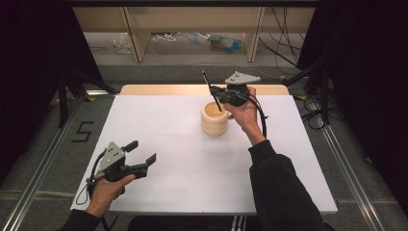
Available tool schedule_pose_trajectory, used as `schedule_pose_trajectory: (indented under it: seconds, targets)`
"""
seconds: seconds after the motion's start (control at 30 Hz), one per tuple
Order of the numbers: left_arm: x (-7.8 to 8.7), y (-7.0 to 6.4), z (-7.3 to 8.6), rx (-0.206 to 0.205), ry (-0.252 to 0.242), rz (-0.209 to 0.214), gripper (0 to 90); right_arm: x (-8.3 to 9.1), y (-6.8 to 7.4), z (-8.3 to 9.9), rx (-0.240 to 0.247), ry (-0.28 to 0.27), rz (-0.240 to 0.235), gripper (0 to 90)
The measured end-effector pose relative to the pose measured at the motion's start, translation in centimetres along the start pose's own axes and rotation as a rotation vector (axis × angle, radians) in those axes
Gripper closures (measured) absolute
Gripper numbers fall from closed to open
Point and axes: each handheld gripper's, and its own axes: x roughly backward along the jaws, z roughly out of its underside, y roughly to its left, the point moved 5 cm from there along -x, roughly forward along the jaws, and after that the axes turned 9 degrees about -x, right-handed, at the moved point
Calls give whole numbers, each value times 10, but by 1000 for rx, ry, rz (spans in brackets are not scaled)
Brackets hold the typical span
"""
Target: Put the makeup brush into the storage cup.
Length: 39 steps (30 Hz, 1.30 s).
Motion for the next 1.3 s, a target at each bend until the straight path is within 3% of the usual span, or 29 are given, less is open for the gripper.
schedule_pose_trajectory:
  seconds: [0.17, 0.4, 1.3]
  targets:
    - [0, -1, 1, 21, 3, 4, 170, -4, -2, 0, -15, -2, 13, 842]
    - [0, 0, 0, -1, 6, -1, 170, -8, -5, 2, -24, 4, 21, 842]
    - [0, 0, 0, 7, 2, -1, 170, -21, -12, 10, -39, 13, 31, 842]
